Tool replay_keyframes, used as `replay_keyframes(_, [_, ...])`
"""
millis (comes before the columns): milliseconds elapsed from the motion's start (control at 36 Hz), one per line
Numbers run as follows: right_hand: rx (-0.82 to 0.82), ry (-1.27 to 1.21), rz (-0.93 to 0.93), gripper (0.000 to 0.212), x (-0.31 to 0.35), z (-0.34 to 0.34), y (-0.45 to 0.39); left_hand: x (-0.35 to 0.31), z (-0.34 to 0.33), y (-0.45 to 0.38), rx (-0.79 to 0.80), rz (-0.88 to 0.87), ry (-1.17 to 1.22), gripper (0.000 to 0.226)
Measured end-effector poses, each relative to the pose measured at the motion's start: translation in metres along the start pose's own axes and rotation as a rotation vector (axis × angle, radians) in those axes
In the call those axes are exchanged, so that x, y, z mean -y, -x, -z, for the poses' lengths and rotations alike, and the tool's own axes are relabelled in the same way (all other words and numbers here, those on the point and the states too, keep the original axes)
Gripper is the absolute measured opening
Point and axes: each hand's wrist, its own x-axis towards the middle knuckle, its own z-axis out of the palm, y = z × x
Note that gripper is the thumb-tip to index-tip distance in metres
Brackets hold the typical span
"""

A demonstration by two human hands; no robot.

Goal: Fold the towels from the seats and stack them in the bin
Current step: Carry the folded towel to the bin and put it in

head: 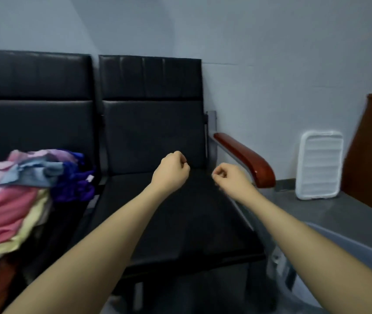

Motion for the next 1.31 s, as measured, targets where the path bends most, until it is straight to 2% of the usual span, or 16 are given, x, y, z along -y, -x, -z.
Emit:
replay_keyframes(250, [0.236,-0.148,0.114,0.013,0.112,-0.141,-0.047,0.129,0.113,0.016,-0.144,0.262,-0.194,0.017])
replay_keyframes(472, [0.342,-0.223,0.313,0.009,0.195,-0.249,-0.075,0.235,0.172,0.025,-0.294,0.406,-0.314,0.012])
replay_keyframes(667, [0.436,-0.207,0.449,0.031,0.245,-0.323,-0.105,0.312,0.202,0.016,-0.307,0.453,-0.536,0.036])
replay_keyframes(750, [0.5,-0.151,0.475,0.043,0.255,-0.343,-0.117,0.338,0.207,0.009,-0.283,0.455,-0.702,0.038])
replay_keyframes(833, [0.527,-0.147,0.493,0.055,0.259,-0.364,-0.128,0.352,0.209,0.003,-0.283,0.531,-0.722,0.033])
replay_keyframes(889, [0.535,-0.172,0.507,0.063,0.258,-0.374,-0.135,0.356,0.209,0.001,-0.297,0.516,-0.683,0.025])
replay_keyframes(1000, [0.581,-0.174,0.562,0.075,0.255,-0.38,-0.142,0.356,0.204,0.002,-0.357,0.281,-0.488,0.02])
replay_keyframes(1056, [0.588,-0.138,0.585,0.067,0.254,-0.383,-0.144,0.351,0.199,0.005,-0.368,0.187,-0.413,0.02])
replay_keyframes(1167, [0.404,-0.173,0.565,0.017,0.25,-0.38,-0.142,0.335,0.196,0.007,-0.456,0.188,-0.295,0.014])
replay_keyframes(1306, [0.32,-0.235,0.594,0.012,0.238,-0.356,-0.138,0.319,0.198,0.001,-0.439,0.209,-0.199,0.017])
